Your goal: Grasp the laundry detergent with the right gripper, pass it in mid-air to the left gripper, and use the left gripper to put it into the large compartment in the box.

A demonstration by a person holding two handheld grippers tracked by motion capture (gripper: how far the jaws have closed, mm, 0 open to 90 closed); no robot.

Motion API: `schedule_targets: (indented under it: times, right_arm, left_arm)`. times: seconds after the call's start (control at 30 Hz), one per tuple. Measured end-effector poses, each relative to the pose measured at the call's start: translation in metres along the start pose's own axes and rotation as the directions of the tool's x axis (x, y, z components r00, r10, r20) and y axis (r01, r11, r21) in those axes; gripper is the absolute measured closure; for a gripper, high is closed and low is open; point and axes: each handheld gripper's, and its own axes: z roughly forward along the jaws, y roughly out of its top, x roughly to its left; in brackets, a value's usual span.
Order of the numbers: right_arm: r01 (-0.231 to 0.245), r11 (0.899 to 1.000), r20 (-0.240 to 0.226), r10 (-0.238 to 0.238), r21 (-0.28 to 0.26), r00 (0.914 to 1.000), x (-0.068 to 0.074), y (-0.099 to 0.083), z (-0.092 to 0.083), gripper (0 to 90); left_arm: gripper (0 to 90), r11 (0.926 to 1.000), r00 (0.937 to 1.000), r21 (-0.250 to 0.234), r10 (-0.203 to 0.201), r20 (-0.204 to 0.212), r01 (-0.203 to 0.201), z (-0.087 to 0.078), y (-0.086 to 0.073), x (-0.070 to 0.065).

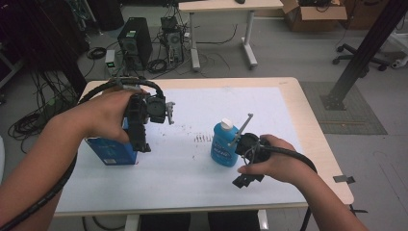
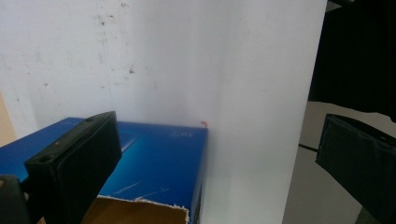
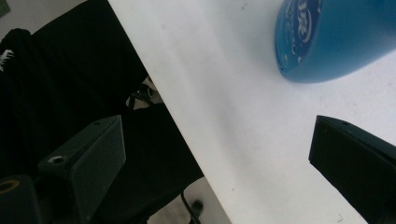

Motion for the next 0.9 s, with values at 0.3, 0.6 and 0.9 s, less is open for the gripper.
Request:
schedule_targets:
  times: [0.3,0.6,0.9]
  right_arm:
    - [-0.032,0.999,0.014,0.032,-0.024,0.9994,-0.011,-0.015,0.009,3.7]
    - [-0.043,0.989,0.018,0.046,-0.141,0.9988,-0.028,-0.03,0.02,3.8]
    - [-0.083,0.959,0.012,0.09,-0.272,0.9959,-0.047,-0.045,0.029,3.4]
  left_arm:
    - [0.4,1.0,1.0,0.0,-0.002,0.004,0.002,0.002,-0.001,-0.001]
    - [0.3,1.0,1.0,-0.001,0.006,-0.001,-0.006,0.001,-0.001,-0.002]
    - [0.4,1.0,1.0,0.005,0.0,0.003,0.0,0.001,-0.001,-0.003]
